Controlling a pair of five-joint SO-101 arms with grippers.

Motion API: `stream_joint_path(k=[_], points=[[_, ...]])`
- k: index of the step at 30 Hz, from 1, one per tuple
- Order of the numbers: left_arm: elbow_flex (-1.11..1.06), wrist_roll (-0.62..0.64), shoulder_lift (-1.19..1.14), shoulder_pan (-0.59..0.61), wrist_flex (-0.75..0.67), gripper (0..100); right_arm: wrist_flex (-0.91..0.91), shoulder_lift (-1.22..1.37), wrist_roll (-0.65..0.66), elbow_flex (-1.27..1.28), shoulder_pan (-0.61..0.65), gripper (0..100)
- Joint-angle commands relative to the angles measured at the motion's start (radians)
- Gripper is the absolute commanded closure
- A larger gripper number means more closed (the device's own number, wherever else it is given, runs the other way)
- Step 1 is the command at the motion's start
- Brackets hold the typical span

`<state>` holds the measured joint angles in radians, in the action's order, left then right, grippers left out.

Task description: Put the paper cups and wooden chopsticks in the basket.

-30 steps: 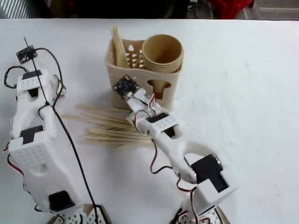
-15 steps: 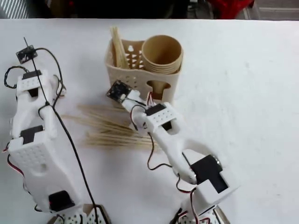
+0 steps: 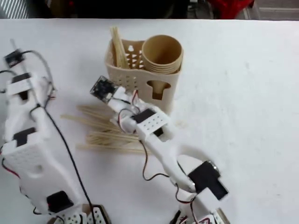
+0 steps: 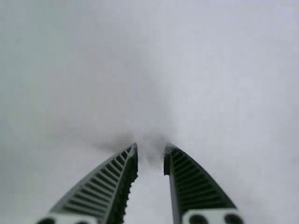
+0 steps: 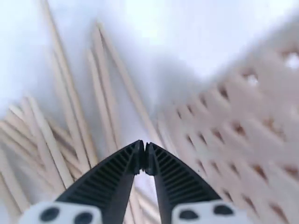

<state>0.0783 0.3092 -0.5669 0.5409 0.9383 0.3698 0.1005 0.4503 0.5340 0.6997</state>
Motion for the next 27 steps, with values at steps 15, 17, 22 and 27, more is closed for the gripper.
stream_joint_path(k=[15, 17, 22, 27], points=[[0.407, -0.012, -0.266, 0.188, -0.023, 89, -0.18, 0.32, -0.014, -0.348, 0.07, 98.1], [0.44, -0.012, -0.302, 0.188, -0.023, 89, -0.18, 0.32, -0.014, -0.37, 0.068, 98.1], [0.519, -0.012, -0.349, 0.185, 0.029, 89, -0.18, 0.372, -0.008, -0.434, 0.073, 98.1], [0.589, -0.049, -0.351, 0.183, 0.127, 89, -0.179, 0.585, -0.006, -0.611, 0.047, 98.1]])
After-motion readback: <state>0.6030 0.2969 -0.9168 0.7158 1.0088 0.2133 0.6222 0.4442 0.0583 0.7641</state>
